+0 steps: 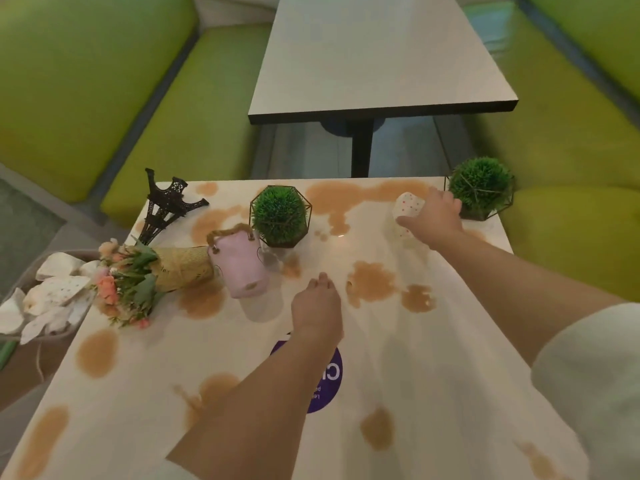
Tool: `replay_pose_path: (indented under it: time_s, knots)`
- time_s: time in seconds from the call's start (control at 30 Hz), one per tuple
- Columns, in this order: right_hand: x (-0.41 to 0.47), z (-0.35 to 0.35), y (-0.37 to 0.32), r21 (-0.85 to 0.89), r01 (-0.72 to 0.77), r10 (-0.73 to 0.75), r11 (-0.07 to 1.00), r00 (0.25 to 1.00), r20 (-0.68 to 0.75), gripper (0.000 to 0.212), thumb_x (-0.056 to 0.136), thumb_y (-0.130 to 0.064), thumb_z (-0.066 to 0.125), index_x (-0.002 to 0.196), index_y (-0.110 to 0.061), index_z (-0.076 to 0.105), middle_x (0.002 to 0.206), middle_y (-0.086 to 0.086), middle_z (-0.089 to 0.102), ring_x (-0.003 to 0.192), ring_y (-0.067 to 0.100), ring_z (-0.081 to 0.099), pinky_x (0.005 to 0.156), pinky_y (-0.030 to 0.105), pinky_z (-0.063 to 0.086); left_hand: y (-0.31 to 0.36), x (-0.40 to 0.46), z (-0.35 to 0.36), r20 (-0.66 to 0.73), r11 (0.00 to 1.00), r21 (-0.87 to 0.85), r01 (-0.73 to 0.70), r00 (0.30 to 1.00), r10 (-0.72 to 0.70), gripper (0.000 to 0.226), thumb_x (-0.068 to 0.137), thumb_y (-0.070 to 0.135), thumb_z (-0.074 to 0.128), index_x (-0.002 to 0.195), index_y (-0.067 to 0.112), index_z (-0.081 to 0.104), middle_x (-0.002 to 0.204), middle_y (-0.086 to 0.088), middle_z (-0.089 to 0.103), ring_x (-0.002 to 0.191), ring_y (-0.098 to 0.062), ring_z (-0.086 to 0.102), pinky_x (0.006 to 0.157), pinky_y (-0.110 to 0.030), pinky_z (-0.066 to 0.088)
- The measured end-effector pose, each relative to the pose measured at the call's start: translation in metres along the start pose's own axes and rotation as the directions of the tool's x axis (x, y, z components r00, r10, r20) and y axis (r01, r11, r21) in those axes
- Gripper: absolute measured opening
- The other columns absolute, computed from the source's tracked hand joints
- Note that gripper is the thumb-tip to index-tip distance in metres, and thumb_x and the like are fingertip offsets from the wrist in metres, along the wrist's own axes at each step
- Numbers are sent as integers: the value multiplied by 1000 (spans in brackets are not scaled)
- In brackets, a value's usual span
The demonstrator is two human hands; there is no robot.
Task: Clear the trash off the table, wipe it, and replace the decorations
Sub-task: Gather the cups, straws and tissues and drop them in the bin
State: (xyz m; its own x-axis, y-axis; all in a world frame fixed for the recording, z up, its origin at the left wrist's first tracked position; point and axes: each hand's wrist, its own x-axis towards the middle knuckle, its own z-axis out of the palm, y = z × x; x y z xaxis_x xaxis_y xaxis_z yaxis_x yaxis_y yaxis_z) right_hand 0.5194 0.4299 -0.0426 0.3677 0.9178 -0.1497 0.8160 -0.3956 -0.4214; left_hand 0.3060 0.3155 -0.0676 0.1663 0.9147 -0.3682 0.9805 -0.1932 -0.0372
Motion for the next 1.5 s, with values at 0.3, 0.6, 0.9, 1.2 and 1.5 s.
replay_pose_path:
  time_s: [0.3,0.6,0.9,1.2,1.5]
  knots:
    - [11,21,-10,-221,-29,37,975,999,35,95,69,-57,79,141,-17,31,137,16,41,128,33,38,105,42,32,-1,3,0,-10,1000,-1,-11,1000,11,95,83,26,71,154,5,11,162,-5,13,141,-18,30,100,-33,43]
    - [-21,28,-6,-276,100,-99,956,995,16,38,97,-25,49,131,-7,50,132,11,46,121,30,44,93,38,41,-2,-1,-1,-21,1000,-8,4,1000,-5,97,81,31,74,153,5,15,156,-6,27,132,-21,43,96,-32,43]
    - [-78,-7,-32,366,-12,43,931,996,-77,32,98,-25,42,123,-9,54,120,13,51,91,30,52,62,35,47,-21,-4,-8,80,989,-55,-136,987,140,97,82,49,67,153,7,16,162,-5,15,140,-22,33,112,-37,30]
    - [-156,2,-125,824,-15,42,566,999,-11,45,97,-9,55,132,-34,42,118,-5,48,88,6,53,64,21,50,-84,-23,-63,24,314,-948,49,996,-85,41,103,43,36,128,16,53,117,-4,63,101,-24,65,76,-27,47]
    - [-226,57,-249,793,46,-105,607,994,23,22,88,-25,70,106,-32,61,125,2,56,105,15,59,90,38,54,-223,-68,-74,-2,-73,-997,-28,943,-333,45,94,29,60,136,25,45,112,-4,65,99,-23,67,89,-47,56]
